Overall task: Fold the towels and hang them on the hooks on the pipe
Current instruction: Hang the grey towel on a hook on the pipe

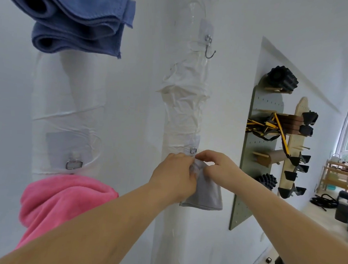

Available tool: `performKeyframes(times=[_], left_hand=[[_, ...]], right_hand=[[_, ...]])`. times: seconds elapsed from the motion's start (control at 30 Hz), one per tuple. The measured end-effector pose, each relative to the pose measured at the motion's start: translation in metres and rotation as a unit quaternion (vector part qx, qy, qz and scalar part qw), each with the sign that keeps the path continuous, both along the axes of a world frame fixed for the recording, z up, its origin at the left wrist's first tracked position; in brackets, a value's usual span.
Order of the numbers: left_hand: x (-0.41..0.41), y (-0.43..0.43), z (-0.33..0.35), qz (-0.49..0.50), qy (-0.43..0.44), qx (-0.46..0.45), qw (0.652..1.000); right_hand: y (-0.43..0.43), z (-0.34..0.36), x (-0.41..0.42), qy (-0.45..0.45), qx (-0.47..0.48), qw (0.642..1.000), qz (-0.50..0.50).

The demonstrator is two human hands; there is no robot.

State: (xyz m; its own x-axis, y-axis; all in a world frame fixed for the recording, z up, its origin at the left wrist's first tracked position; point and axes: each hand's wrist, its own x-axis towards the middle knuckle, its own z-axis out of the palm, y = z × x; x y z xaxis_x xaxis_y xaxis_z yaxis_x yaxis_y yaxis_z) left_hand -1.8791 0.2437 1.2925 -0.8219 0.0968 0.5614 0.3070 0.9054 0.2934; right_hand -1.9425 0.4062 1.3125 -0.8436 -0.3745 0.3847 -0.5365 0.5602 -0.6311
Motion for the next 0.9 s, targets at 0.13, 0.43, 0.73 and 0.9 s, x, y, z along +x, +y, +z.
performKeyframes(times=[0.13,0.43,0.73,0.9], left_hand=[[0.005,-0.002,0.0,-0.002,0.003,0.006,1.0],[0.055,0.011,-0.018,-0.052,0.032,0.097,0.993],[0.112,0.022,-0.117,-0.119,-0.107,0.235,0.959],[0.168,0.015,-0.197,-0.155,-0.217,0.238,0.934]], right_hand=[[0.0,0.002,0.004,0.004,0.012,1.0,-0.017],[0.013,-0.016,0.031,0.13,-0.015,0.986,-0.107],[0.026,-0.101,0.12,0.038,-0.051,0.984,-0.164],[0.028,-0.19,0.21,-0.106,-0.068,0.972,-0.197]])
